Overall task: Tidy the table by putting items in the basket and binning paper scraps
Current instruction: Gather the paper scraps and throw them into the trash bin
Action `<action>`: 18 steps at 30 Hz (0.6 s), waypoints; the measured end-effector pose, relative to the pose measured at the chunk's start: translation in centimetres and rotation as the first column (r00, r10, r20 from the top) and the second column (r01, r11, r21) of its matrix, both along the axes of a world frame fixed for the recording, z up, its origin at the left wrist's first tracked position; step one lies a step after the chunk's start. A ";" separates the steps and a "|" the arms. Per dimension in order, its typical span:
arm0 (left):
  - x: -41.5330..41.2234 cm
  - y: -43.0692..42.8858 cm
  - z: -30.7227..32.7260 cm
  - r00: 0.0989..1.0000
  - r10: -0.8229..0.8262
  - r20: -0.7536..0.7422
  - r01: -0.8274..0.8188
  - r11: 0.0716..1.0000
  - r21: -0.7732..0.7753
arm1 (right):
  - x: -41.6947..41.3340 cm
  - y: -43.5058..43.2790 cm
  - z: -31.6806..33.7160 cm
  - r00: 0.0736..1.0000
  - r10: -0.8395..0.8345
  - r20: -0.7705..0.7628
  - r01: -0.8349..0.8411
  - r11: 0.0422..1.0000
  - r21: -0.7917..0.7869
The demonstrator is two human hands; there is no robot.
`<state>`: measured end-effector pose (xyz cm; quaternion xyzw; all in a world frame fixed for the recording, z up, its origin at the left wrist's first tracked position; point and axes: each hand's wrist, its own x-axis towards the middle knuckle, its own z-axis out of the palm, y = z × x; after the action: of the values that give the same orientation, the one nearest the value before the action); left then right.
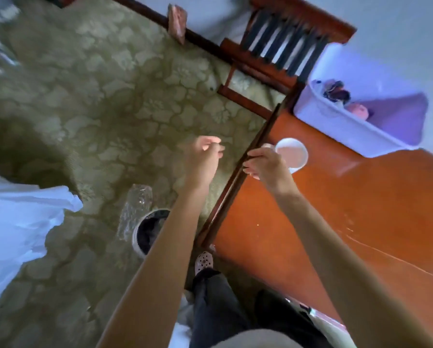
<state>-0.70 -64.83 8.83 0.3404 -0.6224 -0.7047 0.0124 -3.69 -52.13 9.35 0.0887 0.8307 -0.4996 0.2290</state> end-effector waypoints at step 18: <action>3.7 36.8 2.9 0.789 -0.613 0.042 0.609 0.773 -0.177 | 9.8 38.2 3.4 0.874 -0.485 -0.036 0.483 0.874 -0.044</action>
<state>3.03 -28.04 11.71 0.1109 -0.7604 -0.6140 -0.1803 6.06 -13.94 12.73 0.2783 0.7785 -0.5569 0.0791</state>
